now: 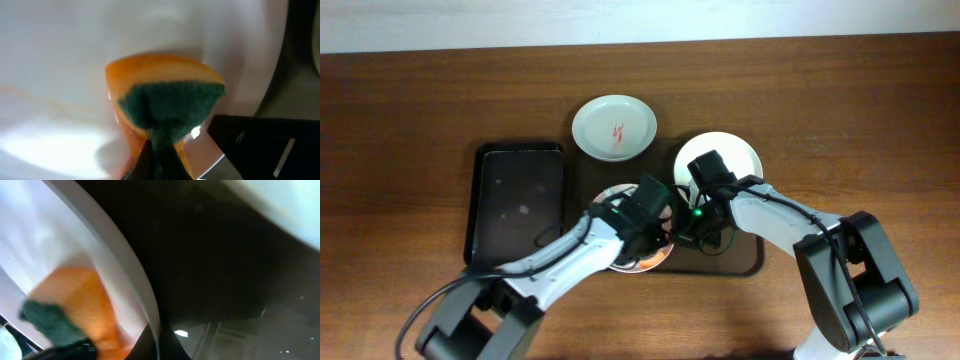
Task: Clean dirty plates on tray and stack at the side
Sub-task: 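Scrub the front plate with the sponge while the right gripper holds it, then lift the cleaned plate with the right gripper and place it at the right side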
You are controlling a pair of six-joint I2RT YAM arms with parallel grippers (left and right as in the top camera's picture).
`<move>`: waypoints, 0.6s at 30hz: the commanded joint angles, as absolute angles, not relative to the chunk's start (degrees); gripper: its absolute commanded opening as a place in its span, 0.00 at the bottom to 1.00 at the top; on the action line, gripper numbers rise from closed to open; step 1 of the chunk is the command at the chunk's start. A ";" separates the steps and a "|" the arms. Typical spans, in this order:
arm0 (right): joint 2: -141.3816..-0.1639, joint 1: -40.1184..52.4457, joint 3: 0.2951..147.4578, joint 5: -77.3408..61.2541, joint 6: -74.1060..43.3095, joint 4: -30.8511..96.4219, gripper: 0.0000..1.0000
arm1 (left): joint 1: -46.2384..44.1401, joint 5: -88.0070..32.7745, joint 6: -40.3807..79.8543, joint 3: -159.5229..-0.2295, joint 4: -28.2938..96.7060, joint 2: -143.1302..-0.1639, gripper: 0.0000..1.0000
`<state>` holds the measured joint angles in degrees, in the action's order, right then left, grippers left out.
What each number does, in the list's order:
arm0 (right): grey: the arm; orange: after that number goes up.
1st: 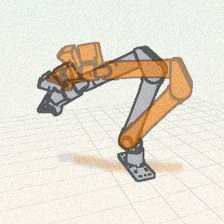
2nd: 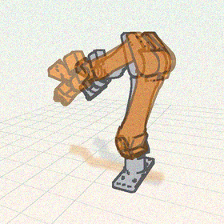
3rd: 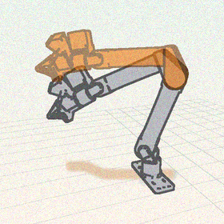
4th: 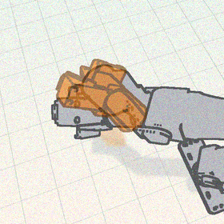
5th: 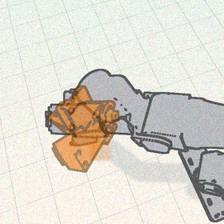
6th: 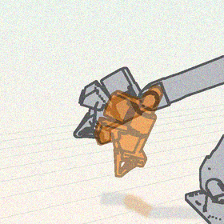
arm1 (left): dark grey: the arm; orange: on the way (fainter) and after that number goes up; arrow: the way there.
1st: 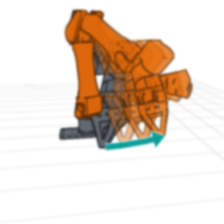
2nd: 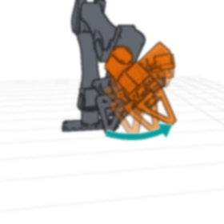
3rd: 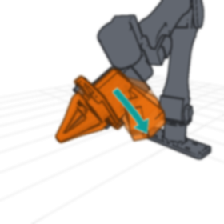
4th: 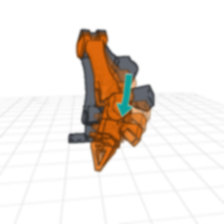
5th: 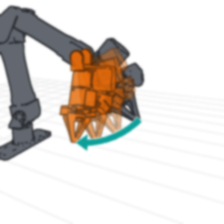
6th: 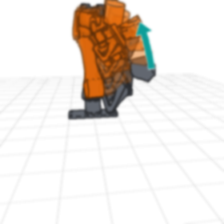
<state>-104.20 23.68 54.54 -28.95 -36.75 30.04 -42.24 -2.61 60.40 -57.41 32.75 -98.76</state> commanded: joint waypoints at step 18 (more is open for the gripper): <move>-95.66 23.99 56.18 -14.35 -24.95 36.69 0.04 | -29.08 6.35 23.51 -57.28 42.48 -80.20 0.00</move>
